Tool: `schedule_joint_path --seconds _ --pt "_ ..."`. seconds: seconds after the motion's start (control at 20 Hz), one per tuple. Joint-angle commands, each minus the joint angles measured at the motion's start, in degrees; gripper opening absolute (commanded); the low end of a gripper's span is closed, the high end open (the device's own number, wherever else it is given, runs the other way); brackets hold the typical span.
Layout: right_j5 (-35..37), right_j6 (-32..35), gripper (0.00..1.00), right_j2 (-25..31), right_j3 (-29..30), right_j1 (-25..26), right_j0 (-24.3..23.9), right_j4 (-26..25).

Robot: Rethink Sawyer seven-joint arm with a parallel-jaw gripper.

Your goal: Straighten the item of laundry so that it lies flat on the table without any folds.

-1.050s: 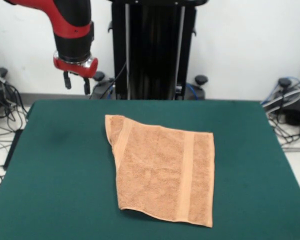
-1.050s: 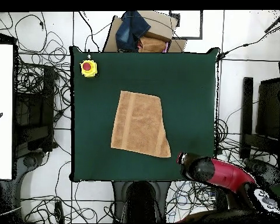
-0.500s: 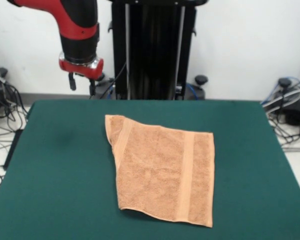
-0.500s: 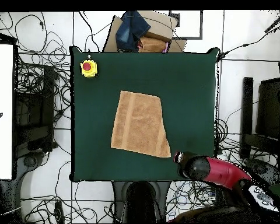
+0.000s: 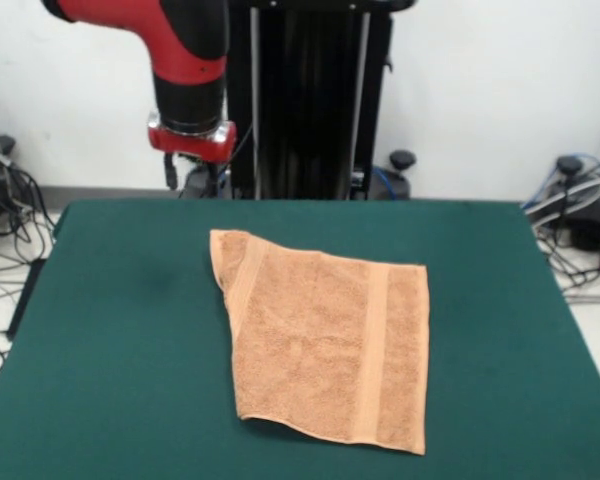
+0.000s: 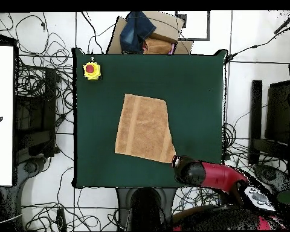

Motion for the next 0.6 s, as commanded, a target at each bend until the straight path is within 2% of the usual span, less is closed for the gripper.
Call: schedule_joint_path --seconds 0.05,0.3,0.6 --pt "-3.9 10.6 1.0 -0.8 3.7 0.8 3.6 1.4" --pt "-6.2 12.1 1.0 -2.0 4.2 1.6 5.3 2.4" --pt "-10.0 14.7 1.0 -4.6 5.2 3.3 9.5 4.7"
